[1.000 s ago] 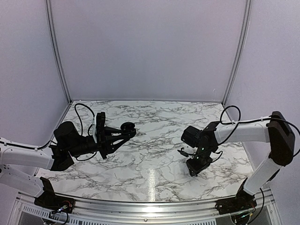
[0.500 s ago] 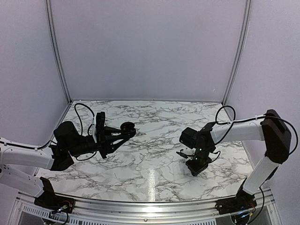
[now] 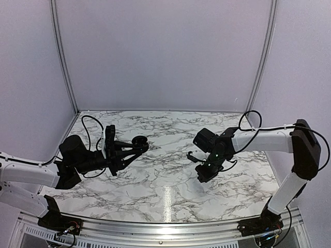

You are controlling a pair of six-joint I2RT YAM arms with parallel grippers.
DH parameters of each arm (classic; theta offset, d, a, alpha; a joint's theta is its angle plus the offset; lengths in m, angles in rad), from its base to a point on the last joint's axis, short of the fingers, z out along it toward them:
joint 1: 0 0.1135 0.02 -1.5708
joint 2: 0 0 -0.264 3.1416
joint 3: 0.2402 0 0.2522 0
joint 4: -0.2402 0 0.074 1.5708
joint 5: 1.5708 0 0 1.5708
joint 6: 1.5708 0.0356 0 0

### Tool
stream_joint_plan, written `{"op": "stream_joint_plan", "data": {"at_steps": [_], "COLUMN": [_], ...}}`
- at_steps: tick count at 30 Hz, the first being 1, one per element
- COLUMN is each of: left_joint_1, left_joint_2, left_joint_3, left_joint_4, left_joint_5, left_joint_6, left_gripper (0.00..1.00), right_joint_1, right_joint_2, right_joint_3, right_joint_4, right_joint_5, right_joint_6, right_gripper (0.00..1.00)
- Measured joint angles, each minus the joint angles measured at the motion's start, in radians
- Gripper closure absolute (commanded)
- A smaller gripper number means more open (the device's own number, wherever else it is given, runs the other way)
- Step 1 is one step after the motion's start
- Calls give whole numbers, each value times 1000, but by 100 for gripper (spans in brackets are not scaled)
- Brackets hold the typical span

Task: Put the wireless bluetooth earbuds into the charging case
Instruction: Pick up the right earbud from the center of the board, then place the right earbud at the center of the board.

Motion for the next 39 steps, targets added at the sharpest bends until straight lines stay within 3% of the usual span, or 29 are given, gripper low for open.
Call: {"op": "stream_joint_plan", "data": {"at_steps": [7, 16, 23, 24, 27, 29, 39], "left_joint_1": [1, 4, 8, 10, 11, 11, 12], "left_joint_2": [0, -2, -10, -16, -33, -39, -57], "left_joint_3": [0, -3, -7, -11, -20, -22, -34], "left_joint_4": [2, 4, 5, 5, 5, 5, 3], "left_joint_5": [0, 0, -8, -10, -16, -17, -26], "left_joint_6": [0, -2, -5, -5, -5, -5, -6], "left_gripper": [100, 100, 100, 100, 100, 100, 100], "right_joint_1": [14, 153, 175, 175, 177, 180, 191], "right_joint_2": [5, 118, 164, 168, 184, 193, 198], "right_joint_3": [7, 60, 111, 114, 124, 130, 253], "right_joint_4": [36, 93, 95, 94, 75, 50, -74], "right_joint_5": [-44, -107, -119, -119, -112, -98, -41], "right_joint_6": [-41, -103, -141, -142, -146, -151, -144], "right_gripper": [96, 97, 96, 94, 72, 65, 61]}}
